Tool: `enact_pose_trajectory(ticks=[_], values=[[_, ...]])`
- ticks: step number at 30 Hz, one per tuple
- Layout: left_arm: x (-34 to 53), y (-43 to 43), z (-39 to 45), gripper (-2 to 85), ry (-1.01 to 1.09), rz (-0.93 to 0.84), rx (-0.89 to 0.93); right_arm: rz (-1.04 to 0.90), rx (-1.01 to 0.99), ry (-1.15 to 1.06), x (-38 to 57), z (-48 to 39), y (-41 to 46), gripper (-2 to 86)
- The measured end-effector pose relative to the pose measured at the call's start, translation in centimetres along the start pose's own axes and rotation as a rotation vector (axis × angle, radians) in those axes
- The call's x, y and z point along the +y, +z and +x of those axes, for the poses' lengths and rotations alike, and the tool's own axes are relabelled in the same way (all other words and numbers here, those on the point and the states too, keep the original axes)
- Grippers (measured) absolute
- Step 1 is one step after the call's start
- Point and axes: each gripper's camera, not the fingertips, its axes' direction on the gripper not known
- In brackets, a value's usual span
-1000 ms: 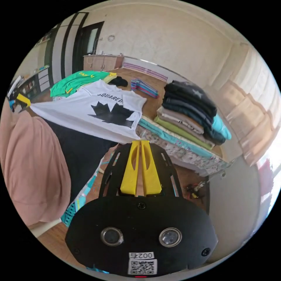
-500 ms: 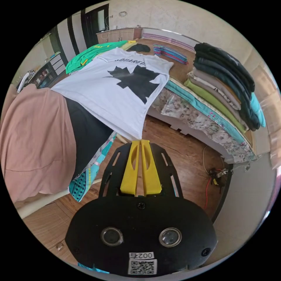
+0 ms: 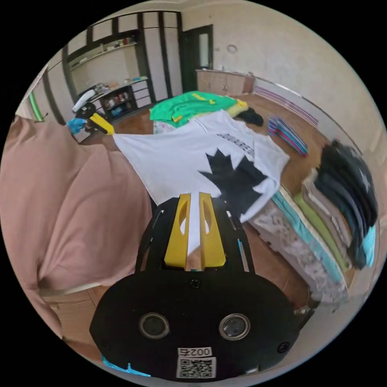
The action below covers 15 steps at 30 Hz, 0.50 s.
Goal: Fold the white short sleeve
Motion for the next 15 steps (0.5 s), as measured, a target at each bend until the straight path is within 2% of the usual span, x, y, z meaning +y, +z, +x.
enact_pose_trajectory(ticks=[5, 8, 15], values=[[-1.6, -2.4, -0.3, -1.0, 0.037, -0.002, -0.042, 0.143, -0.209, -0.295, -12.2, -9.8, 5.0, 7.2], [-2.4, -3.4, -0.7, -1.0, 0.048, -0.015, -0.062, 0.167, -0.283, -0.423, -18.0, -15.4, 8.0, 9.3], [-3.5, -6.3, -1.8, -1.0, 0.051, 0.006, -0.092, 0.086, -0.258, -0.521, -24.6, -24.1, 14.9, 12.7]])
